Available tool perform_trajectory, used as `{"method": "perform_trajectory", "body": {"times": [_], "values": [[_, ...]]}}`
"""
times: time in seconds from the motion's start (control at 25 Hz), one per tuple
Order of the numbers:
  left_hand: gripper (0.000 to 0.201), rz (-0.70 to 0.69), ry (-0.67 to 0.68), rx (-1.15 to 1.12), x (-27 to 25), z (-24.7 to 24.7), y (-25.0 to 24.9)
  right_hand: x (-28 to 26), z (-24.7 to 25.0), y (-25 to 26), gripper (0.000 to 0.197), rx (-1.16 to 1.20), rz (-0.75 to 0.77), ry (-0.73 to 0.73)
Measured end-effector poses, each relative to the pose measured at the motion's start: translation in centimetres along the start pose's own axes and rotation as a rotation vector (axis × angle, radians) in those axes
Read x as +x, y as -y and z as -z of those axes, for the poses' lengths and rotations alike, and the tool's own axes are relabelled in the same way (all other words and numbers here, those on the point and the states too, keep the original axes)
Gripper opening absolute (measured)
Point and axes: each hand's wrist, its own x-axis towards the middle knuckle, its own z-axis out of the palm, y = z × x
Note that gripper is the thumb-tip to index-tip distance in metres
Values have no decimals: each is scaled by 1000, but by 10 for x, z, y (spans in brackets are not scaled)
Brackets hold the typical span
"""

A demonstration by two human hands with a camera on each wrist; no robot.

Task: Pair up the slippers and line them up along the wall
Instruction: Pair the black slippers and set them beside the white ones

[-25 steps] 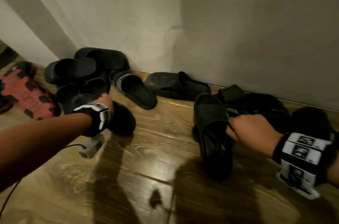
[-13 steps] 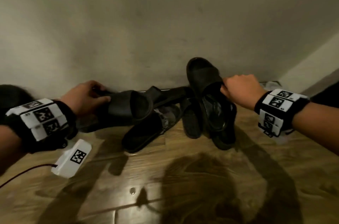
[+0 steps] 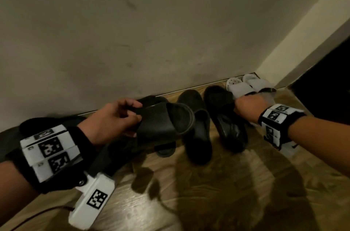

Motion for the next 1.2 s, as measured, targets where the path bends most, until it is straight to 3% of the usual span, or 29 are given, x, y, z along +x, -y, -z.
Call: {"method": "perform_trajectory", "body": {"times": [0.16,0.28,0.44,0.52,0.68,0.8,0.92,1.0,1.08,1.2], "values": [[27,-79,-12,-80,12,-7,-18,13,-16,34,27,120,198,100],[27,-130,-24,-122,26,-12,-29,16,-20,59,27,201,313,42],[22,-88,11,-112,49,-29,-38,8,-24,86,27,285,413,105],[24,-47,40,-128,61,-43,-40,8,-26,68,28,298,369,118],[26,24,101,-154,83,-83,-44,22,-38,5,33,180,190,-8],[16,38,114,-134,96,-119,-47,28,-50,-31,34,170,69,12],[15,64,126,-102,107,-153,-45,29,-63,-48,38,236,58,-6],[32,58,164,-81,114,-170,-41,28,-69,-53,36,316,100,-28],[44,52,237,18,120,-180,-34,26,-74,-54,31,390,201,-73],[60,48,343,478,122,-180,-18,23,-78,-50,30,420,297,-51]]}}
